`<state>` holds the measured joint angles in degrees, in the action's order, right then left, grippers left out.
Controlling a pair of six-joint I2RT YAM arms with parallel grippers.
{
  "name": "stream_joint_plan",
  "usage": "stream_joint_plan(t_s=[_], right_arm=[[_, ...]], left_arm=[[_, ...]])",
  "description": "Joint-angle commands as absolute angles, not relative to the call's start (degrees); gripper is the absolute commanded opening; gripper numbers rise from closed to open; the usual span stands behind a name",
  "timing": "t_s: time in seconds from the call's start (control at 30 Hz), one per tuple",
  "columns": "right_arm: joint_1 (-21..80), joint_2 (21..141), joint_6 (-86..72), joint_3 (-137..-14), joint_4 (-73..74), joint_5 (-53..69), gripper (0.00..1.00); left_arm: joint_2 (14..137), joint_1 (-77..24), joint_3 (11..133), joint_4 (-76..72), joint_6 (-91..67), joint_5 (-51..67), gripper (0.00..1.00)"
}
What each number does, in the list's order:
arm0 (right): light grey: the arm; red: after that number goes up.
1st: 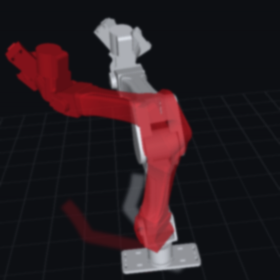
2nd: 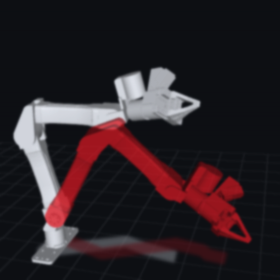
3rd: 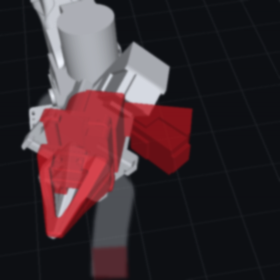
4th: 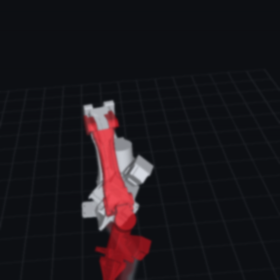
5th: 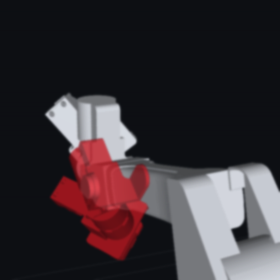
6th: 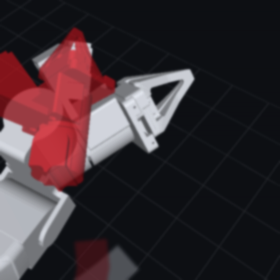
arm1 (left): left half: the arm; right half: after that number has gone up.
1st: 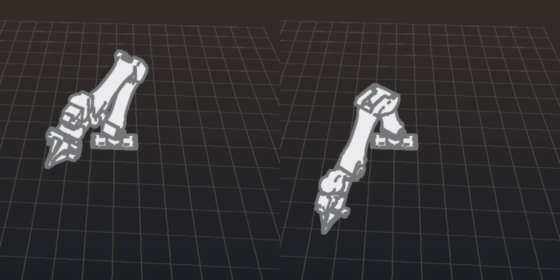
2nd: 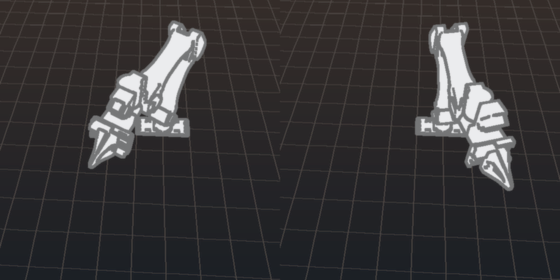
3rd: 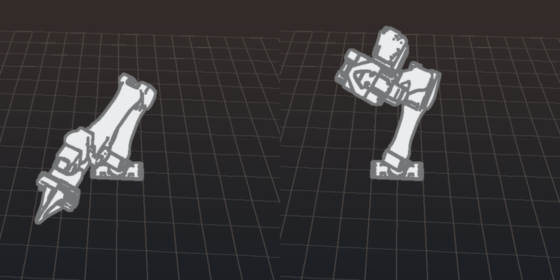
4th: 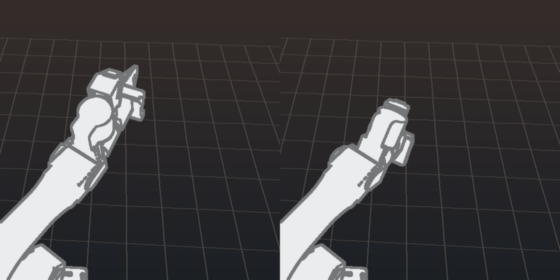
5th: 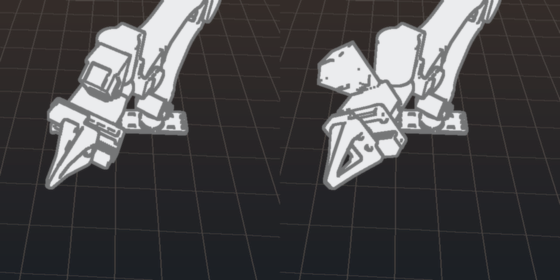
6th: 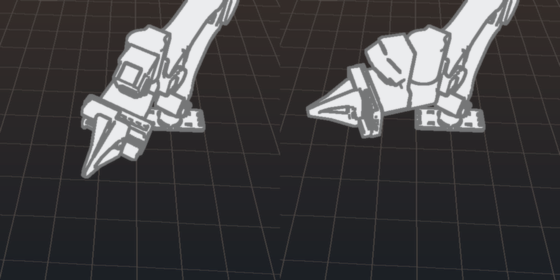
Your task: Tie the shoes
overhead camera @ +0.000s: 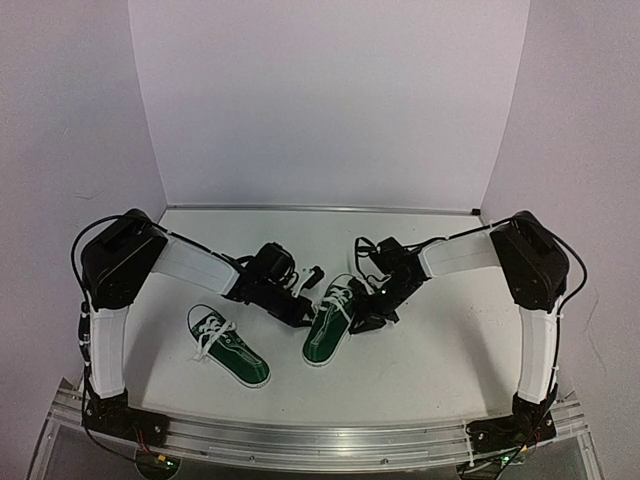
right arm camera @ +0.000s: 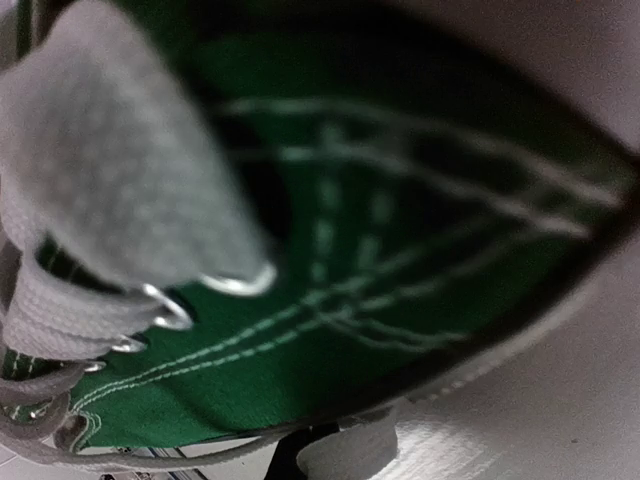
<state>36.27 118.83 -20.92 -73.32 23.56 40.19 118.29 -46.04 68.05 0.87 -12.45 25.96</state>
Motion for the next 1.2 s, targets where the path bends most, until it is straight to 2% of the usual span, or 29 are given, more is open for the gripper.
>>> stream_joint_plan(t_s=[0.0,0.4,0.7,1.17], right_arm=[[37.18,117.01,-21.68,-71.53,21.1,39.84,0.0],[36.19,113.69,-22.43,-68.97,21.5,40.86,0.0],[39.1,112.23,-21.74,-68.79,22.4,42.88,0.0],[42.98,109.42,-21.27,-64.15,22.5,43.67,0.0]], left_arm=[[113.64,-47.66,65.1,2.71,-11.66,31.37,0.0],[111.37,-50.92,67.33,9.27,-7.14,32.89,0.0],[109.66,-50.28,63.76,5.16,-10.02,31.7,0.0],[110.4,-58.09,62.92,6.99,-7.47,29.95,0.0]])
